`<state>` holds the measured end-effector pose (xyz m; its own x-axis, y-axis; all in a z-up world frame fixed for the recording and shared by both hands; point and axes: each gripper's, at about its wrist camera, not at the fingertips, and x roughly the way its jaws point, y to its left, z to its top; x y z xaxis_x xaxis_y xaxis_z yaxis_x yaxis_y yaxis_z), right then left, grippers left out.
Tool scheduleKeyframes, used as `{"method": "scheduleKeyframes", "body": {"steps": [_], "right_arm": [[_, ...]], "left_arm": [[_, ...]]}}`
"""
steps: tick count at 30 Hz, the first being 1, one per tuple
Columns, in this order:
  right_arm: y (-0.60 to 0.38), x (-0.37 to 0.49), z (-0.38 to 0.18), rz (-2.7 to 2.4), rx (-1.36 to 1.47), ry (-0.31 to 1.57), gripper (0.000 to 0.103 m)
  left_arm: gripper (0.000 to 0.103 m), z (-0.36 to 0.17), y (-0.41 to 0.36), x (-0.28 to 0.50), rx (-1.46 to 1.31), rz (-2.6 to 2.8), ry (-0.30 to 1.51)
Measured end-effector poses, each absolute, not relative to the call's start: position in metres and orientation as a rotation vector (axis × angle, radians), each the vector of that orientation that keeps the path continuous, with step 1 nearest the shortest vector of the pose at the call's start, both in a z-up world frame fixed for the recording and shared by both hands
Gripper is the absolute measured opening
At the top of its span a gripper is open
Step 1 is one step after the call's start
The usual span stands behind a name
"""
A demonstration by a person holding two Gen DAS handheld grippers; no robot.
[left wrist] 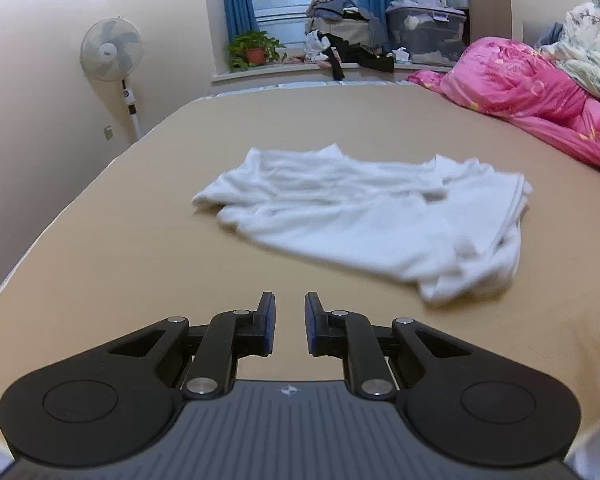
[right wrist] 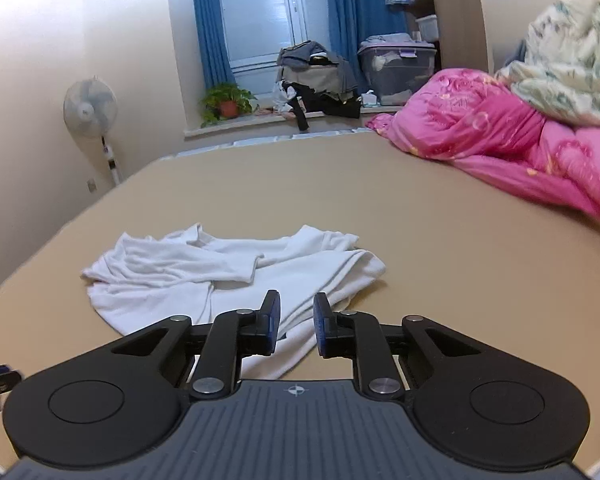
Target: Fold small clothes
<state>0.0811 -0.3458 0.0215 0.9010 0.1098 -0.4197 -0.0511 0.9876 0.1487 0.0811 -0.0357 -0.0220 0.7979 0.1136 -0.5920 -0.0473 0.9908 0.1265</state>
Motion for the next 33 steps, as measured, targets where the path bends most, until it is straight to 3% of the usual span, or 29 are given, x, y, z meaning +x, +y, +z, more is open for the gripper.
{"method": "scheduleKeyframes", "body": {"steps": [7, 12, 16, 17, 18, 19, 20, 27, 33], "right_arm": [[-0.357, 0.095, 0.012, 0.077, 0.240, 0.505, 0.020], [-0.371, 0.092, 0.013, 0.071, 0.307, 0.491, 0.022], [-0.381, 0.096, 0.005, 0.041, 0.353, 0.518, 0.026], [-0.383, 0.097, 0.003, 0.039, 0.362, 0.526, 0.026], [-0.384, 0.098, 0.001, 0.037, 0.368, 0.531, 0.026], [-0.384, 0.099, 0.000, 0.037, 0.366, 0.534, 0.026], [-0.384, 0.100, -0.001, 0.036, 0.359, 0.539, 0.026], [-0.387, 0.105, -0.008, 0.006, 0.373, 0.564, 0.026], [-0.374, 0.099, -0.003, 0.032, 0.342, 0.559, 0.026]], "left_arm": [[0.022, -0.013, -0.090, 0.182, -0.006, 0.031, 0.731], [0.069, -0.039, -0.108, 0.256, -0.156, 0.035, 0.885], [0.068, -0.065, -0.118, 0.290, -0.212, 0.063, 0.963], [0.062, -0.072, -0.120, 0.293, -0.213, 0.054, 0.994], [0.027, -0.078, -0.122, 0.297, -0.181, 0.064, 1.031], [0.011, -0.080, -0.123, 0.296, -0.122, 0.094, 1.041], [0.007, -0.076, -0.119, 0.292, -0.093, 0.109, 1.020], [0.005, -0.003, -0.011, 0.160, -0.145, 0.141, 0.772], [0.006, 0.002, 0.084, 0.039, -0.165, 0.152, 0.826]]}}
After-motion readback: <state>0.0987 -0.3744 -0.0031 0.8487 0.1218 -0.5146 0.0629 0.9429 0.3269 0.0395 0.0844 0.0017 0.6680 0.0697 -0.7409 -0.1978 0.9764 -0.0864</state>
